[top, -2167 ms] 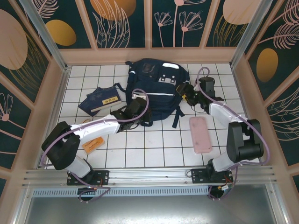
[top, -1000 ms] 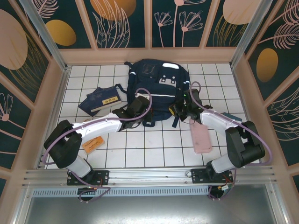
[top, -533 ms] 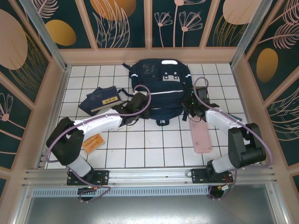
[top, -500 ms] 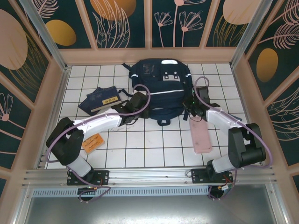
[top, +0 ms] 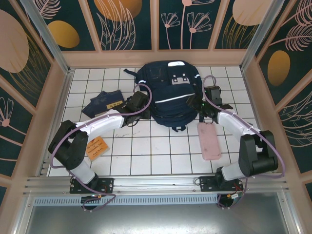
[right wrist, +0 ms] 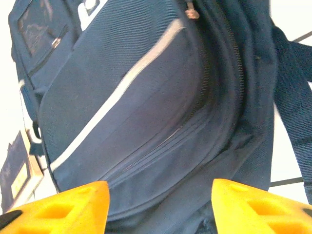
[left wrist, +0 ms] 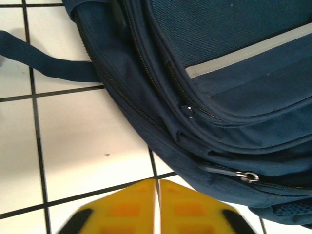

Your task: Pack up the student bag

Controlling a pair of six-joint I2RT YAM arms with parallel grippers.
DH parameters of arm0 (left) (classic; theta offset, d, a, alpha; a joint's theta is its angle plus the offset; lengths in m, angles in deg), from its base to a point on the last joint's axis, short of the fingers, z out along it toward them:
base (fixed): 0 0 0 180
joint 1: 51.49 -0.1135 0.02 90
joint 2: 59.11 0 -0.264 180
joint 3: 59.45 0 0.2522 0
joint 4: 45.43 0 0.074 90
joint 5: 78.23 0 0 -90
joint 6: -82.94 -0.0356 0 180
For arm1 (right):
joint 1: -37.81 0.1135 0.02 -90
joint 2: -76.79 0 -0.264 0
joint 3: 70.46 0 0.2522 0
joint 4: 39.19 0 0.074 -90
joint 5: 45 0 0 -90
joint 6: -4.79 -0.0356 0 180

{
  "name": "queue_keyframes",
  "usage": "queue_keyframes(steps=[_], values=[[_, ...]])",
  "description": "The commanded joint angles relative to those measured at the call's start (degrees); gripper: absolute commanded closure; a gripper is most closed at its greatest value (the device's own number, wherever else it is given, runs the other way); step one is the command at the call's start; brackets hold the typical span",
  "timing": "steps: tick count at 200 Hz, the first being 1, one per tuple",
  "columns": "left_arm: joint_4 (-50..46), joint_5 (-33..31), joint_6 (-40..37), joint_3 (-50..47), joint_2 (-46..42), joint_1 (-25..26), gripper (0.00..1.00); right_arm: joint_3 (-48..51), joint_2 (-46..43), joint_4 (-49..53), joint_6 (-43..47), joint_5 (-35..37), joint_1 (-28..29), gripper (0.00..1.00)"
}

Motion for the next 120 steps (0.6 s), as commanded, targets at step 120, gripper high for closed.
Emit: queue_keyframes(steps=[120], values=[[3.93, -1.81, 7.16, -2.79, -3.68, 0.09, 0.39, -10.52, 8.39, 3.76, -24.67, 1.06, 9.89, 0.46]])
